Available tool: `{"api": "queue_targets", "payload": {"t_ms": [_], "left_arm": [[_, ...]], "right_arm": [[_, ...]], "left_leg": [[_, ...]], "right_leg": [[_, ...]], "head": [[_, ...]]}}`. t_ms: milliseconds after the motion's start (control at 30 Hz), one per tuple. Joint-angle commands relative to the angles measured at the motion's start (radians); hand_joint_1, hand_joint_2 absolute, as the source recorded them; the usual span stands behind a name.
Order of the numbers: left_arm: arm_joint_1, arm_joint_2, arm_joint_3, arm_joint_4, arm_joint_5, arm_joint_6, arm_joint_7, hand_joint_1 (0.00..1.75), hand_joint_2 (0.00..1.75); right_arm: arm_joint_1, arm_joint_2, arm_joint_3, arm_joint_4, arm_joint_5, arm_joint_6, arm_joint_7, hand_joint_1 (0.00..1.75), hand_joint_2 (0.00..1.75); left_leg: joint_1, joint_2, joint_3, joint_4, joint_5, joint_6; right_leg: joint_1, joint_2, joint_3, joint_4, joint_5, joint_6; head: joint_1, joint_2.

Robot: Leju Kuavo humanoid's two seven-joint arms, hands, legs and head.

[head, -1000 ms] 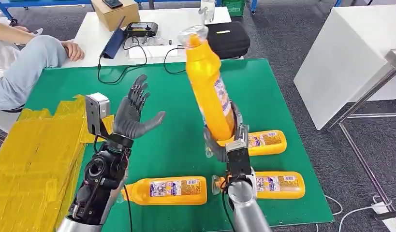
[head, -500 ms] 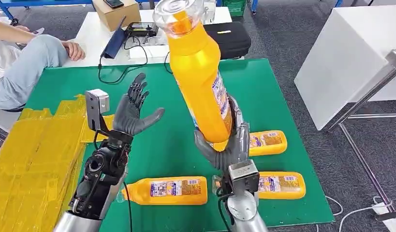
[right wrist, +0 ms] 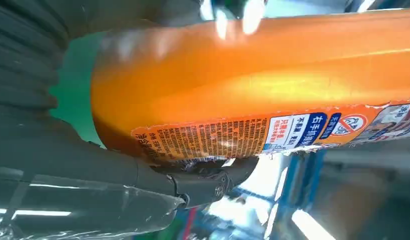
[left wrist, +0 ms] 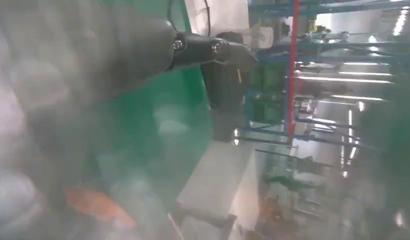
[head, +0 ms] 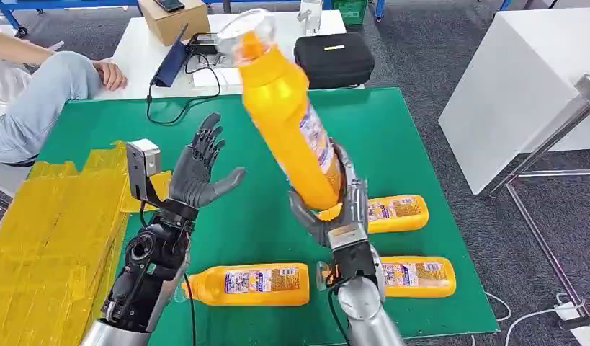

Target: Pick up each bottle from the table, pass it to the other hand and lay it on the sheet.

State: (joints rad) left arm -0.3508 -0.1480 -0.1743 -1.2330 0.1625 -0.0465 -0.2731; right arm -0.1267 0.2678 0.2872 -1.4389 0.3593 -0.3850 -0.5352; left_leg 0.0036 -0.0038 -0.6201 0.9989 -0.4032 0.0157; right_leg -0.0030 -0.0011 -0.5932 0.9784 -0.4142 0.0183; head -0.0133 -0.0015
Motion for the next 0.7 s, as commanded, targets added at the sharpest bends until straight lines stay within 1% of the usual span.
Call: {"api": "queue_targets", "payload": {"t_ms": [33, 67, 167, 233, 267, 300, 400, 467, 500, 567, 600, 667, 700], "left_arm": [[-0.001, 0.030, -0.010, -0.004, 0.007, -0.004, 0.003, 0.00, 1.75], [-0.002, 0.029, -0.011, -0.004, 0.007, -0.004, 0.003, 0.00, 1.75], [-0.002, 0.029, -0.011, -0.004, 0.007, -0.004, 0.003, 0.00, 1.75], [-0.002, 0.029, -0.011, -0.004, 0.007, -0.004, 0.003, 0.00, 1.75], [-0.003, 0.030, -0.012, -0.002, 0.008, -0.005, 0.004, 0.00, 1.75], [-0.004, 0.030, -0.014, -0.002, 0.009, -0.005, 0.005, 0.00, 1.75], [-0.009, 0.032, -0.023, -0.003, 0.014, -0.009, 0.008, 0.00, 1.75], [-0.011, 0.033, -0.027, -0.002, 0.017, -0.010, 0.009, 0.00, 1.75], [-0.009, 0.034, -0.028, -0.002, 0.019, -0.011, 0.011, 0.00, 1.75], [-0.006, 0.034, -0.031, -0.003, 0.023, -0.013, 0.013, 0.00, 1.75], [-0.005, 0.034, -0.031, -0.003, 0.025, -0.014, 0.014, 0.00, 1.75], [-0.005, 0.034, -0.034, 0.003, 0.036, -0.024, 0.023, 0.00, 1.75], [-0.007, 0.035, -0.034, 0.009, 0.039, -0.026, 0.025, 0.00, 1.75]], "right_arm": [[-0.087, -0.026, -0.142, 0.146, -0.016, -0.014, 0.006, 1.75, 1.75], [-0.086, -0.022, -0.140, 0.147, -0.016, -0.014, 0.006, 1.75, 1.75], [-0.086, -0.022, -0.140, 0.147, -0.016, -0.014, 0.006, 1.75, 1.75], [-0.086, -0.022, -0.140, 0.147, -0.016, -0.014, 0.006, 1.75, 1.75], [-0.089, -0.015, -0.154, 0.154, -0.007, -0.043, 0.010, 1.75, 1.75], [-0.096, -0.019, -0.166, 0.164, -0.006, -0.052, 0.011, 1.75, 1.75], [-0.132, -0.030, -0.225, 0.215, -0.019, -0.072, 0.003, 1.75, 1.75], [-0.142, -0.031, -0.242, 0.228, -0.021, -0.071, -0.003, 1.75, 1.75], [-0.147, -0.029, -0.250, 0.238, -0.017, -0.074, -0.008, 1.75, 1.75], [-0.150, -0.026, -0.249, 0.251, -0.013, -0.070, -0.008, 1.75, 1.75], [-0.151, -0.026, -0.247, 0.256, -0.009, -0.068, -0.008, 1.75, 1.75], [-0.156, -0.025, -0.208, 0.292, 0.031, -0.050, -0.005, 1.75, 1.75], [-0.159, -0.018, -0.187, 0.314, 0.054, -0.051, -0.003, 1.75, 1.75]], "left_leg": [[0.000, 0.001, 0.003, -0.001, -0.001, 0.000], [0.001, 0.002, 0.005, 0.000, -0.002, -0.001], [0.000, 0.001, 0.003, -0.001, -0.001, 0.000], [0.000, 0.001, 0.004, 0.000, -0.001, -0.001], [0.001, 0.001, 0.006, 0.000, -0.003, -0.001], [0.001, 0.001, 0.004, 0.000, -0.002, -0.001], [0.001, 0.001, 0.004, 0.000, -0.001, 0.000], [0.001, 0.000, 0.002, 0.000, 0.000, 0.000], [0.001, 0.001, 0.004, 0.000, -0.001, 0.000], [0.001, 0.001, 0.002, 0.000, -0.001, 0.000], [0.001, 0.002, 0.004, 0.000, -0.002, 0.000], [0.000, 0.001, 0.003, 0.000, -0.001, 0.000], [0.001, 0.001, 0.005, 0.000, -0.002, -0.001]], "right_leg": [[0.000, 0.001, 0.003, -0.001, 0.000, 0.000], [0.001, 0.002, 0.005, -0.002, -0.001, 0.000], [0.000, 0.001, 0.003, -0.001, 0.000, 0.000], [0.000, 0.001, 0.004, -0.001, -0.001, 0.000], [0.001, 0.001, 0.006, -0.001, -0.002, 0.000], [0.000, 0.001, 0.004, -0.001, -0.001, 0.000], [0.001, 0.001, 0.004, -0.001, -0.001, 0.000], [0.000, 0.000, 0.002, -0.001, 0.000, 0.000], [0.001, 0.000, 0.004, -0.001, -0.001, 0.001], [0.000, 0.001, 0.002, -0.001, 0.000, 0.000], [0.001, 0.001, 0.004, -0.001, -0.001, 0.000], [0.000, 0.001, 0.003, -0.001, 0.000, 0.000], [0.001, 0.001, 0.005, -0.001, -0.001, 0.000]], "head": [[0.000, 0.000], [0.000, 0.000], [0.000, 0.000], [0.000, 0.000], [0.000, 0.000], [0.000, 0.000], [0.000, 0.000], [0.000, 0.000], [0.000, 0.000], [0.000, 0.000], [0.000, 0.000], [0.000, 0.000], [0.000, 0.000]]}}
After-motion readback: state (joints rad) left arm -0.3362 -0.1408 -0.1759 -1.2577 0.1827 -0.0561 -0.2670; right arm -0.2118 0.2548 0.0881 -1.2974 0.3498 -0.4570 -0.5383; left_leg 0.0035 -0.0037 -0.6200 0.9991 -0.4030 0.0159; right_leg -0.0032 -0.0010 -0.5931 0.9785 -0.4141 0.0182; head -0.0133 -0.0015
